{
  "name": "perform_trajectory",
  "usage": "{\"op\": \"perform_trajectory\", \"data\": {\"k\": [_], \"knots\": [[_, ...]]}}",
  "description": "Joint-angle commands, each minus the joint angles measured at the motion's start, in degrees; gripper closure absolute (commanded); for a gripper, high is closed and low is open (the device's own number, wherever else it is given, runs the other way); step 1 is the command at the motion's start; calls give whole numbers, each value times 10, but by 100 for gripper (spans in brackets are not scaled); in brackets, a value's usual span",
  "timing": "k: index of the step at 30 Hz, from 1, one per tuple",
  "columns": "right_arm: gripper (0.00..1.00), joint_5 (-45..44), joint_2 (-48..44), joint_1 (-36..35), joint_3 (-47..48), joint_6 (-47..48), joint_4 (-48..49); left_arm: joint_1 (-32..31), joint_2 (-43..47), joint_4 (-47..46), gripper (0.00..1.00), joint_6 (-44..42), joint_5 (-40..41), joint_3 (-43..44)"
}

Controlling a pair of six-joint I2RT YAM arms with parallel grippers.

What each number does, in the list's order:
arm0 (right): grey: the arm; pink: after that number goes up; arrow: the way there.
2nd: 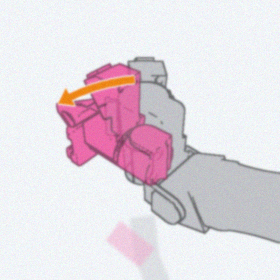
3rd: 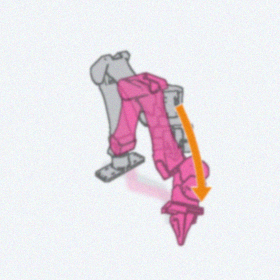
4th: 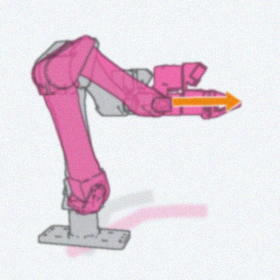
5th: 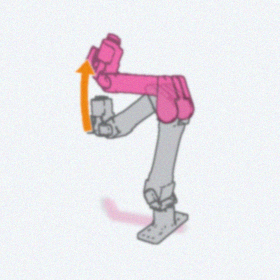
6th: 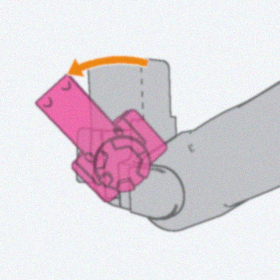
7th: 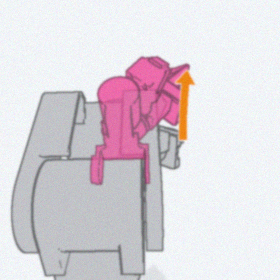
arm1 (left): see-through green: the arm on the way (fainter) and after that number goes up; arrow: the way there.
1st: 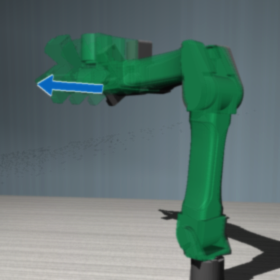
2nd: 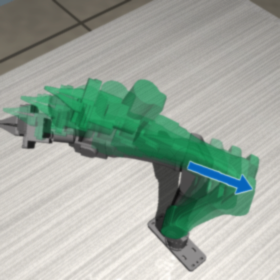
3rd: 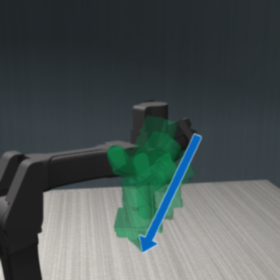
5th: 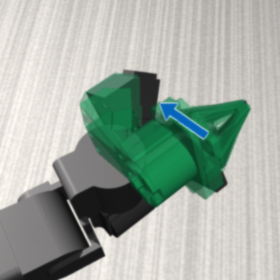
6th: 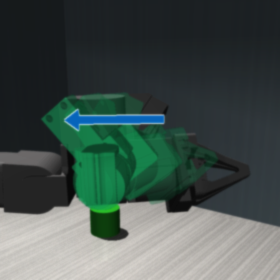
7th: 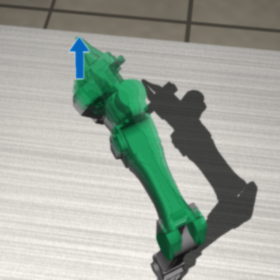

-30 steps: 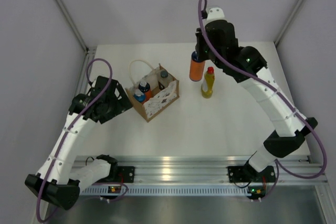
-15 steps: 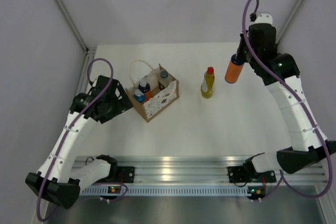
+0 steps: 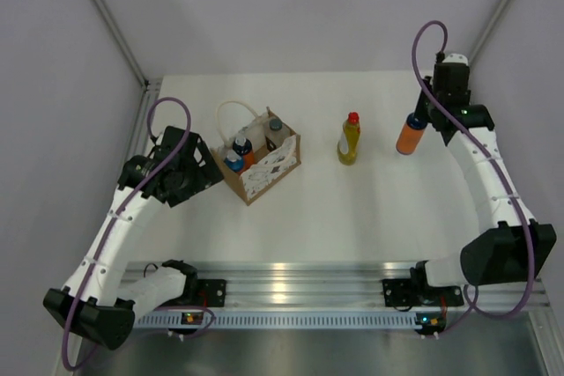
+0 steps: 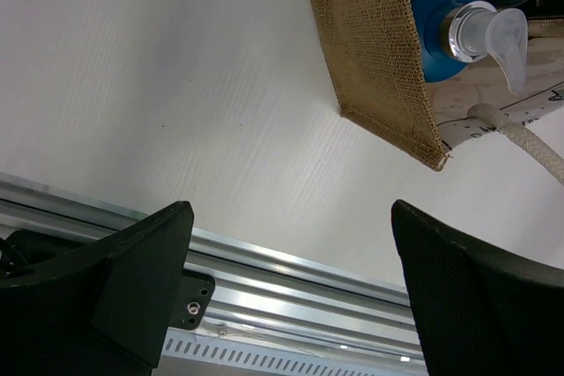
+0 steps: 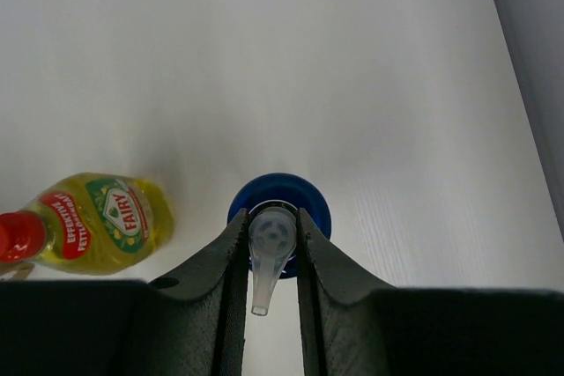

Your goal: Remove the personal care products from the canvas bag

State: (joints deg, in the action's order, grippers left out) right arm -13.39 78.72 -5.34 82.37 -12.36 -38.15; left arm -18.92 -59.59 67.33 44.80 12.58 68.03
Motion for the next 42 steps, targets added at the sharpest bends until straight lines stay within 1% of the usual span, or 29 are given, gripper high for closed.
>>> {"op": "perform_trajectory", "data": {"k": [1,6,10,13,14,15,16,17,19,25,28,30,31,33,34,36,37,39,40,42], "knots": [[100,33,-1,15,-22,26,155,-1,4,-8,2,-10,-4,14],[100,35,27,24,-67,58,222,0,6,-8,2,-16,-6,18],[100,42,55,33,-78,59,231,-1,6,-8,2,-22,-12,27],[99,42,56,34,-89,52,229,0,8,-7,2,-26,-12,29],[95,45,51,34,-93,49,229,-1,9,-7,2,-27,-12,29],[87,49,49,34,-105,47,230,-1,10,-7,2,-28,-12,28],[65,48,43,34,-110,44,229,-1,13,-8,2,-28,-11,27],[56,46,42,34,-113,41,229,0,13,-8,2,-26,-13,25],[41,41,36,34,-119,41,227,0,13,-8,2,-25,-16,23],[39,54,6,25,-78,29,181,-1,9,-7,2,-29,-17,34],[41,75,-15,-17,-46,29,164,-1,3,-7,2,-29,-16,45],[43,85,-22,-72,-27,21,157,-1,-4,-8,2,-27,-15,49],[43,87,-26,-122,-21,17,155,0,-5,-8,2,-23,-14,52],[45,84,-23,-178,-4,15,151,-1,-8,-8,2,-18,-12,51],[45,79,-13,-229,10,5,151,-1,-8,-8,2,-12,-6,50],[47,74,6,-277,29,-6,149,-1,-5,-7,2,-4,-2,48],[47,71,28,-323,38,-9,149,-1,-4,-7,2,4,2,47],[47,57,56,-364,77,-8,145,-1,6,-7,2,10,3,45],[47,51,89,-395,109,-9,138,-1,8,-7,2,16,6,42],[48,47,125,-423,146,-12,126,0,16,-7,2,20,6,39]]}}
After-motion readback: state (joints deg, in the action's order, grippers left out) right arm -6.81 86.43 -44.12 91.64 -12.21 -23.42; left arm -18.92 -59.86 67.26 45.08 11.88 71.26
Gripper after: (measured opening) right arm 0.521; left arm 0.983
